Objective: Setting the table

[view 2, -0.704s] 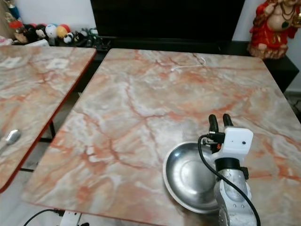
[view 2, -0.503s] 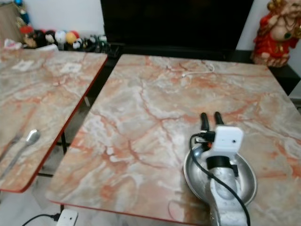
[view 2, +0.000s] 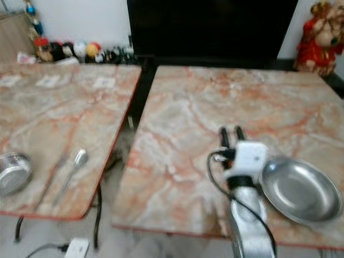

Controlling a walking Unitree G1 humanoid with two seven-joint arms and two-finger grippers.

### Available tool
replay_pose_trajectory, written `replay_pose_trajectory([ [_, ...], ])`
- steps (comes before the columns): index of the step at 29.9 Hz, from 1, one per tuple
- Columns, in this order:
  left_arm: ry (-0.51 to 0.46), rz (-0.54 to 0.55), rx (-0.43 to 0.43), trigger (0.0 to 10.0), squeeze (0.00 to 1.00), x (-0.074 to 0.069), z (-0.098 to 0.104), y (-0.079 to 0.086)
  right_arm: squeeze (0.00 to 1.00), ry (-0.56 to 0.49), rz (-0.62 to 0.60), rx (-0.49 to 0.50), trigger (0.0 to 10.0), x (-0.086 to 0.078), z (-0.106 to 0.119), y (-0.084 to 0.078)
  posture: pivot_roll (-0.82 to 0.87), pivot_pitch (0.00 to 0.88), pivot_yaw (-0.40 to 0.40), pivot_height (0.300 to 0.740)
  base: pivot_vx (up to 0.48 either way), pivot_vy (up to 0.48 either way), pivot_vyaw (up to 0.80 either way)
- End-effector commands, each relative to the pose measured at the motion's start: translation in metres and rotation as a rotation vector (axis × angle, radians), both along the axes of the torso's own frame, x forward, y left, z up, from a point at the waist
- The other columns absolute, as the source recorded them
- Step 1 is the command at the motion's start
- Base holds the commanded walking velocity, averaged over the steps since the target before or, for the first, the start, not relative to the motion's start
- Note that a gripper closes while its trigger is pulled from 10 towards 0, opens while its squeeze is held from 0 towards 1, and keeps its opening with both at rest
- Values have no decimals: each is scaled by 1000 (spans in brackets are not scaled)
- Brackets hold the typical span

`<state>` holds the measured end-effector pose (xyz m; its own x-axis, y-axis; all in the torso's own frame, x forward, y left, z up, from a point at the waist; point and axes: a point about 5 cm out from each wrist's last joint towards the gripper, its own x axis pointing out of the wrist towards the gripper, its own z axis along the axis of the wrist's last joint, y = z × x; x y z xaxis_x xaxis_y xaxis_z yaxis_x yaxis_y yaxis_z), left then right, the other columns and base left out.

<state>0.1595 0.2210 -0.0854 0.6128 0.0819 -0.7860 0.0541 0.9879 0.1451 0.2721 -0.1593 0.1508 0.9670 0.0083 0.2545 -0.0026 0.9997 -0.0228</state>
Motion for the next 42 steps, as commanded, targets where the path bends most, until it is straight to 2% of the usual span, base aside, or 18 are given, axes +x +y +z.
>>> replay_pose_trajectory([
  [1,3,1,-10,10000,0,1,-1,-5,0,12,-18,-19,10000,0,-2,-7,-91,33,5,740,0,480,0],
  [20,-8,27,-5,10000,0,1,0,-2,0,17,41,-14,10000,3,0,6,-74,98,10,740,0,480,0],
  [37,-8,34,-6,10000,0,1,0,-4,0,36,55,-11,10000,3,-2,6,-64,102,2,740,0,474,0],
  [42,-17,27,1,10000,0,1,1,2,0,46,33,27,10000,3,-2,2,-66,113,1,740,0,49,0],
])
